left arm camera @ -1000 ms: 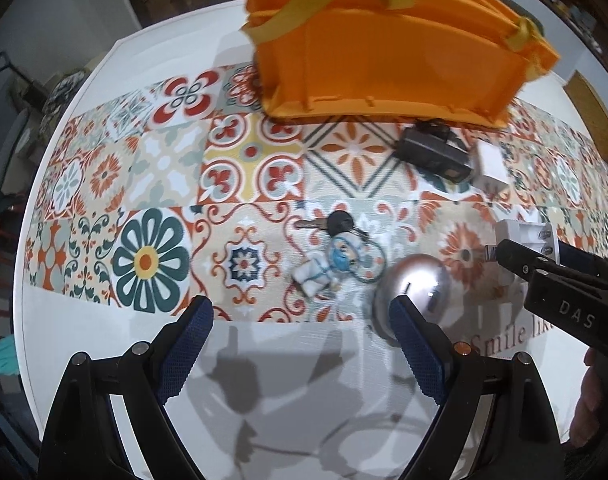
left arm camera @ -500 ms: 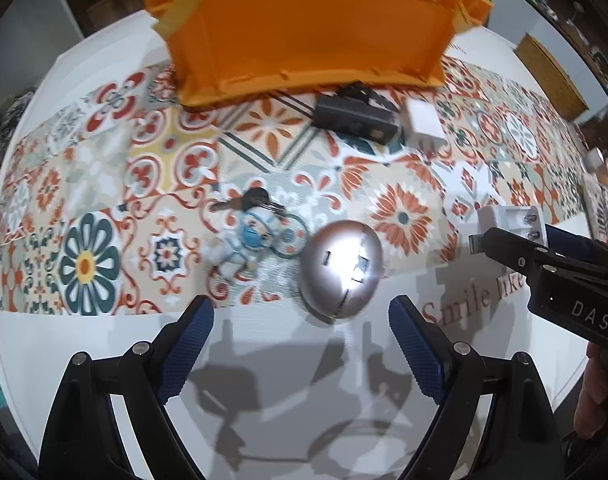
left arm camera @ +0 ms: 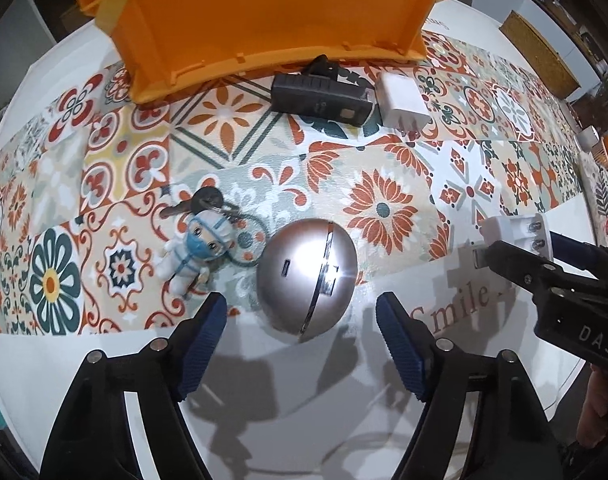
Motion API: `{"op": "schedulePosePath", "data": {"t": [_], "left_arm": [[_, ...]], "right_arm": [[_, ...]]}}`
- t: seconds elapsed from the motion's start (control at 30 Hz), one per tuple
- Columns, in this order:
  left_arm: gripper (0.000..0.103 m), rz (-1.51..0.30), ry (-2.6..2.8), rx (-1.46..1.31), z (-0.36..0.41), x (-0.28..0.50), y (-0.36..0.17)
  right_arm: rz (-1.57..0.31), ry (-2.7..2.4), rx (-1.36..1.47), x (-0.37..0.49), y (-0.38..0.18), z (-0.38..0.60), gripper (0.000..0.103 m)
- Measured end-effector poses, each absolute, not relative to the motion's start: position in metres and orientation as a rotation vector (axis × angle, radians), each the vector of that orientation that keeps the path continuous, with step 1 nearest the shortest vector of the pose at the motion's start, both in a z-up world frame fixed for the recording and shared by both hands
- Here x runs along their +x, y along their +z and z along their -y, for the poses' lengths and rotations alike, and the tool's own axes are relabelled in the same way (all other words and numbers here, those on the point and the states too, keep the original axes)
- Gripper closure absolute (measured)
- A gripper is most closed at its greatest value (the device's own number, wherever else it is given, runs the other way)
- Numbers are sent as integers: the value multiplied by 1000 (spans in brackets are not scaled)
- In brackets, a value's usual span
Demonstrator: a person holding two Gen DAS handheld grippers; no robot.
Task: Organize rigid objects
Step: 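Lower the left gripper onto the silver mouse and close on it, then carry the silver mouse and battery charger over the orange crate with both grippers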
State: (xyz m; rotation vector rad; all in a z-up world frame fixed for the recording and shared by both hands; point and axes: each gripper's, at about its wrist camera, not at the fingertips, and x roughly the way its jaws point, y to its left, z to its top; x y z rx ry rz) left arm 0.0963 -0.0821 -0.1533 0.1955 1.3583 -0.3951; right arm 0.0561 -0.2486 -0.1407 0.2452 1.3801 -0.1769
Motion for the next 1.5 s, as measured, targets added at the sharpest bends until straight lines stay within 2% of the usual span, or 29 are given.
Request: {"op": "schedulePosePath", "data": {"t": [0.23, 0.3, 0.47, 0.57, 0.97, 1.5], "left_arm": [[32, -1356, -403, 246, 95, 100, -165], [37, -1360, -408, 243, 98, 102, -169], [42, -1337, -404, 268, 106, 106, -174], [49, -1317, -403, 276, 107, 108, -174], [49, -1293, -408, 230, 89, 99, -156], [49, -1186, -384, 155, 69, 100, -103]], "right_arm": [[-1389, -183, 241, 56, -145, 252, 26], [-1393, -184, 239, 57, -147, 252, 26], [-1405, -178, 238, 56, -152, 253, 26], [-1408, -178, 236, 56, -155, 251, 26], [-1400, -171, 230, 54, -158, 239, 26], [-1311, -131, 231, 61, -119, 231, 26]]}}
